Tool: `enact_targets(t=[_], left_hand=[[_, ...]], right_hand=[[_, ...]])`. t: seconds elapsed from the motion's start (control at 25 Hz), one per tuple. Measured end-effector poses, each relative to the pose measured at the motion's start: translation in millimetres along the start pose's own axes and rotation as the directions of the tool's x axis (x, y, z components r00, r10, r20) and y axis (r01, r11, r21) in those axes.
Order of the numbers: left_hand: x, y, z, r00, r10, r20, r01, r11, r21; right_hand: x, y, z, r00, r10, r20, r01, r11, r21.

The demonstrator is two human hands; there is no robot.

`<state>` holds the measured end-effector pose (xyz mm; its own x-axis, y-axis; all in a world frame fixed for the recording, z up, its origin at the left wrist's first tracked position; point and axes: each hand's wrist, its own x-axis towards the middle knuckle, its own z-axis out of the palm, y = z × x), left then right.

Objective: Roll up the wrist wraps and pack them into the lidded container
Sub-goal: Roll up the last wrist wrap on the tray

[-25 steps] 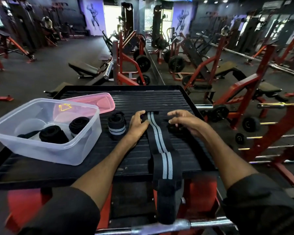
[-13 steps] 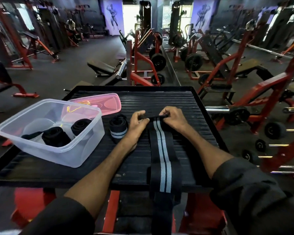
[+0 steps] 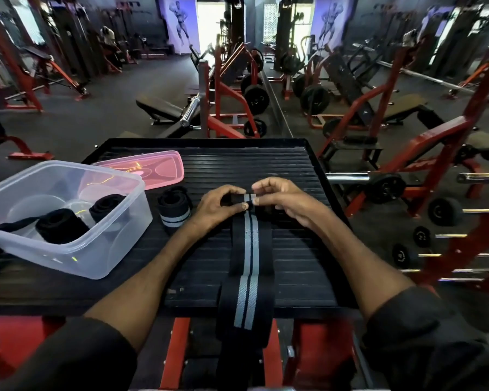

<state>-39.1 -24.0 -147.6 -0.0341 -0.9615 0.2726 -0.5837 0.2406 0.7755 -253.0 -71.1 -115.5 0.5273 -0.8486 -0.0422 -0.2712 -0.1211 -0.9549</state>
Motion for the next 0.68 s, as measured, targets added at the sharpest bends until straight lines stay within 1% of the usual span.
enact_targets(t=[0.08, 0.12, 0.2, 0.28, 0.36, 0.4, 0.44, 0.52, 0.56, 0.6, 0.68], left_hand=[[-1.1, 5.4, -0.9, 0.998, 0.017, -0.062, -0.023, 0.995, -0.101], [-2.1, 7.4, -0.9, 0.995, 0.036, -0.088, -0.048, 0.989, -0.137], [-5.4, 13.5, -0.2, 0.983, 0.119, -0.138, -0.138, 0.981, -0.134], [-7.1, 17.5, 1.6, 0.963, 0.198, -0.184, -0.217, 0.972, -0.094], [-6.5, 21.3, -0.8, 0.959, 0.186, -0.214, -0.214, 0.97, -0.117], [-6.6, 24.3, -3.2, 0.968, 0.152, -0.202, -0.187, 0.968, -0.169], [-7.4, 26.3, -5.9, 0.982, 0.102, -0.156, -0.14, 0.956, -0.256], [-11.0, 31.6, -10.4, 1.0, -0.026, 0.007, 0.027, 0.915, -0.402], [-12.8, 33.1, -11.2, 0.994, -0.078, 0.079, 0.103, 0.91, -0.401], [-14.4, 33.6, -11.4, 0.988, -0.095, 0.118, 0.133, 0.916, -0.379], [-14.6, 27.7, -12.1, 0.991, -0.048, 0.125, 0.087, 0.938, -0.335]], right_hand=[[1.8, 3.1, -6.0, 0.998, 0.054, -0.045, -0.046, 0.988, 0.15], [4.6, 5.7, -7.0, 0.996, 0.061, -0.069, -0.048, 0.984, 0.173], [8.0, 7.7, -5.5, 0.996, 0.081, -0.045, -0.074, 0.988, 0.139], [7.7, 7.2, -4.5, 0.996, 0.08, 0.043, -0.084, 0.991, 0.099], [5.2, 3.3, -4.3, 0.998, 0.028, 0.065, -0.032, 0.997, 0.068], [2.8, 0.8, -3.6, 0.999, -0.018, 0.046, 0.016, 0.998, 0.057], [1.5, 0.2, -2.4, 0.997, -0.079, 0.024, 0.078, 0.996, 0.048], [-2.4, -2.5, 1.0, 0.971, -0.24, -0.005, 0.24, 0.971, 0.02], [-4.0, -3.2, 2.3, 0.951, -0.309, -0.003, 0.309, 0.951, 0.0], [-4.4, -3.1, 2.8, 0.936, -0.352, 0.004, 0.352, 0.936, -0.013], [-5.6, -4.2, 2.8, 0.923, -0.384, 0.014, 0.384, 0.923, -0.009]])
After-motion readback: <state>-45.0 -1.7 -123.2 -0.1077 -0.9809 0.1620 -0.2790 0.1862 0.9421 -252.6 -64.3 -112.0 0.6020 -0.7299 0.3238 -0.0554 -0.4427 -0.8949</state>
